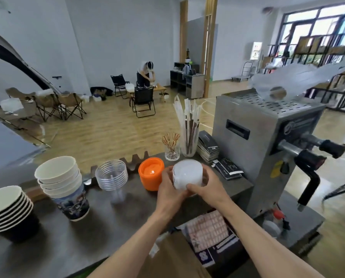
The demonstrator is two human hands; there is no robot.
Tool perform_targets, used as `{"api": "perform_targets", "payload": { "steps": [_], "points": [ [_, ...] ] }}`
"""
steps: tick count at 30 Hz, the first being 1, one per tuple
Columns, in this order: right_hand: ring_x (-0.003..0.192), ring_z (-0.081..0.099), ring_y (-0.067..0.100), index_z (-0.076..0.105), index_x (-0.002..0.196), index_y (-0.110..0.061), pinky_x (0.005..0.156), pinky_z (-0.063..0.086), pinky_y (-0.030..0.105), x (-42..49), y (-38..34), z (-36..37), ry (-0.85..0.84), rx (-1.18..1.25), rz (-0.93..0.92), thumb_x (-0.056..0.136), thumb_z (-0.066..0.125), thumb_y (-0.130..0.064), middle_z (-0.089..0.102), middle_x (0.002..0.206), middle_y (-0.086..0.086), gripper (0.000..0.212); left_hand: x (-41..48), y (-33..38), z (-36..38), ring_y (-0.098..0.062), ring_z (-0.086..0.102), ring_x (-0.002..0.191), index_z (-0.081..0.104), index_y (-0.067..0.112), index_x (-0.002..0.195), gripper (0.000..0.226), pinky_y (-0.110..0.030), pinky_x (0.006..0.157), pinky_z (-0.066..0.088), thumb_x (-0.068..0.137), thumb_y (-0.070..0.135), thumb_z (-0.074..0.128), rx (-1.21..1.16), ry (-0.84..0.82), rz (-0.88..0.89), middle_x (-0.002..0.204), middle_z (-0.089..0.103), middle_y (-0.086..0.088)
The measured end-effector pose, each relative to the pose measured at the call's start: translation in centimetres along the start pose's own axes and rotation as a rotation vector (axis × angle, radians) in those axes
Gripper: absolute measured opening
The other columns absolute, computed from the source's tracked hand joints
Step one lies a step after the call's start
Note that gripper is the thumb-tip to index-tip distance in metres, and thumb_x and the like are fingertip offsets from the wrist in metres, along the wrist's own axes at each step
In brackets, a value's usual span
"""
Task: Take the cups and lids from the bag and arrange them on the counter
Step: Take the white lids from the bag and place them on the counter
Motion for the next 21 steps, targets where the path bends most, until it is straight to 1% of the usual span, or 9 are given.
{"api": "perform_targets", "payload": {
  "steps": [3,6,9,12,14,16,18,19,21],
  "points": [
    [0.114,0.058,0.015,0.047,0.136,-0.022,0.080,0.049,0.017,1.4,2.4,0.2,0.001,-0.007,0.060,0.068,0.086,-0.020,0.060,0.123,-0.002,0.078,1.1,-1.5,0.7,0.005,0.060,0.108,0.042,0.028,0.128,0.087,-0.021,0.092,0.051,0.058,0.033,0.094,0.014,-0.026,-0.022,0.120,0.061,0.015],
    [0.114,0.060,0.015,0.047,0.135,-0.025,0.089,0.053,0.029,1.8,3.9,-0.3,0.023,-0.010,0.065,0.057,0.084,-0.042,0.062,0.125,-0.003,0.088,1.3,-1.8,1.3,0.014,0.057,0.106,0.040,0.030,0.127,0.084,-0.013,0.089,0.047,0.061,0.031,0.093,0.034,-0.035,-0.019,0.118,0.059,0.019],
    [0.115,0.059,0.013,0.046,0.137,-0.024,0.087,0.051,0.024,1.8,4.0,-0.4,0.004,-0.019,0.063,0.065,0.087,-0.033,0.062,0.125,-0.004,0.084,1.0,-1.1,1.5,0.009,0.057,0.108,0.039,0.030,0.128,0.086,-0.012,0.090,0.047,0.060,0.032,0.091,0.053,-0.041,-0.009,0.120,0.059,0.017],
    [0.124,0.053,0.013,0.038,0.145,-0.025,0.097,0.047,0.029,1.3,3.6,-0.6,-0.007,-0.021,0.040,0.064,0.088,-0.034,0.056,0.135,-0.006,0.095,0.2,-0.5,1.4,0.008,0.055,0.115,0.040,0.029,0.133,0.090,-0.008,0.091,0.044,0.060,0.029,0.093,0.092,-0.060,0.001,0.124,0.057,0.019],
    [0.129,0.045,0.009,0.032,0.149,-0.026,0.104,0.040,0.034,0.0,2.7,-1.4,0.048,-0.012,0.014,0.068,0.085,-0.038,0.049,0.140,-0.010,0.098,-0.9,-0.3,0.9,0.007,0.051,0.123,0.040,0.029,0.138,0.095,-0.013,0.100,0.043,0.059,0.033,0.093,0.153,-0.056,0.011,0.133,0.055,0.019],
    [0.123,0.048,0.005,0.046,0.139,-0.027,0.102,0.040,0.033,-2.0,0.4,-3.1,0.198,0.012,-0.098,0.078,0.077,-0.036,0.054,0.133,-0.014,0.069,-2.4,0.1,-0.6,0.005,0.052,0.123,0.041,0.026,0.142,0.091,-0.022,0.103,0.046,0.065,0.032,0.090,0.242,-0.019,0.020,0.136,0.055,0.016],
    [0.106,0.058,0.004,0.062,0.115,-0.026,0.094,0.047,0.031,-3.9,-2.9,-3.8,0.326,0.038,-0.247,0.082,0.073,-0.028,0.065,0.111,-0.014,0.035,-4.0,1.5,-3.0,0.007,0.061,0.105,0.054,0.028,0.131,0.065,-0.023,0.091,0.055,0.074,0.029,0.085,0.331,0.051,0.058,0.119,0.063,0.019],
    [0.097,0.062,0.004,0.065,0.104,-0.025,0.089,0.051,0.029,-4.4,-4.5,-3.2,0.340,0.036,-0.305,0.083,0.073,-0.022,0.067,0.101,-0.014,0.023,-4.8,2.2,-4.5,0.005,0.064,0.096,0.059,0.029,0.124,0.052,-0.024,0.084,0.057,0.077,0.028,0.083,0.355,0.092,0.070,0.109,0.066,0.018],
    [0.083,0.066,0.007,0.066,0.093,-0.024,0.076,0.054,0.021,-4.6,-7.0,-0.1,0.270,0.057,-0.377,0.084,0.073,-0.014,0.068,0.088,-0.014,0.015,-6.5,3.6,-8.1,0.000,0.067,0.084,0.062,0.028,0.116,0.039,-0.027,0.075,0.059,0.082,0.025,0.080,0.367,0.179,0.066,0.095,0.070,0.013]
  ]
}}
Point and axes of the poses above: each hand's wrist, its own x-axis towards the middle knuckle, its own z-axis out of the palm, y = z × x, the point moved 10 cm from there along x, towards the middle knuckle
